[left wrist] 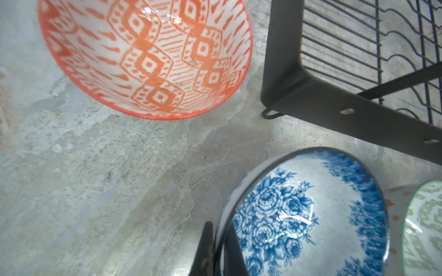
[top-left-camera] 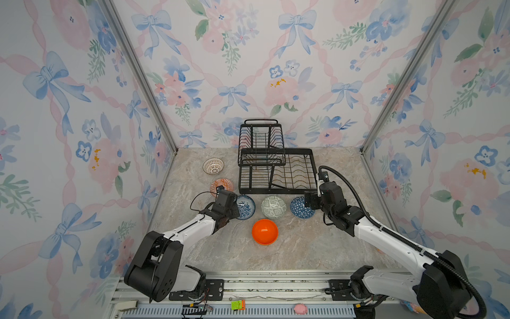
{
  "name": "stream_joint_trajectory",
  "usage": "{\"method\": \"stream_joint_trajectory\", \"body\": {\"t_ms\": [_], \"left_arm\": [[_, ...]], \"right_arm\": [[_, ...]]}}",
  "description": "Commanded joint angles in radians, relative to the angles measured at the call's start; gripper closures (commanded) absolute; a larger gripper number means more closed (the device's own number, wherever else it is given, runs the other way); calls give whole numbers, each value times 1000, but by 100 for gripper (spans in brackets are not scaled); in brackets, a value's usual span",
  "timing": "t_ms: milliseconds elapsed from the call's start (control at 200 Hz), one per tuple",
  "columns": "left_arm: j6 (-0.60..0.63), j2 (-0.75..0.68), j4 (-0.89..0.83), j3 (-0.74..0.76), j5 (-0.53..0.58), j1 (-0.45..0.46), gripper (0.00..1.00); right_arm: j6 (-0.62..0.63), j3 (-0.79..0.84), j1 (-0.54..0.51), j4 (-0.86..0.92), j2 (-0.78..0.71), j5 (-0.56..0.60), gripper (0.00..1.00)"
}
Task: Load the bowls into the dish rack
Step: 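Grasp the blue floral bowl rim with left gripper while right approaches, then lift the blue floral bowl with the left gripper toward the rack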
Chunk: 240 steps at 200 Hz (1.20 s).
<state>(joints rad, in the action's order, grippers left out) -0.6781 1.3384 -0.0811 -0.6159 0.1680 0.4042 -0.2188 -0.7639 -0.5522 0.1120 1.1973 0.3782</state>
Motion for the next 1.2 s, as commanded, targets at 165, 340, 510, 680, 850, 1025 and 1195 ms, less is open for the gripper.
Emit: {"method": "stream_joint_trajectory", "body": {"t_ms": [165,340,510,680,850,1025,1195], "left_arm": [[-47,-261,22,48,93,-11,100],[-59,-487,80,86,163,-10,100],[-17,-611,91,36,229,-10,100],[32,-599,130,-61,277,-10,100],[63,-508,240,-176,277,-7,100],[110,-363,375,-277,317,39,100],[228,-199,484,-422,427,136,100]], "right_arm": [[-94,-132,-21,171,15,23,3],[-141,-254,-68,277,37,32,3],[-195,-385,-155,309,30,29,3],[-259,-515,-226,301,52,27,3],[-369,-612,-234,240,91,-36,3],[-516,-753,-236,212,164,-89,3],[-646,-875,-243,145,232,-162,3]]}}
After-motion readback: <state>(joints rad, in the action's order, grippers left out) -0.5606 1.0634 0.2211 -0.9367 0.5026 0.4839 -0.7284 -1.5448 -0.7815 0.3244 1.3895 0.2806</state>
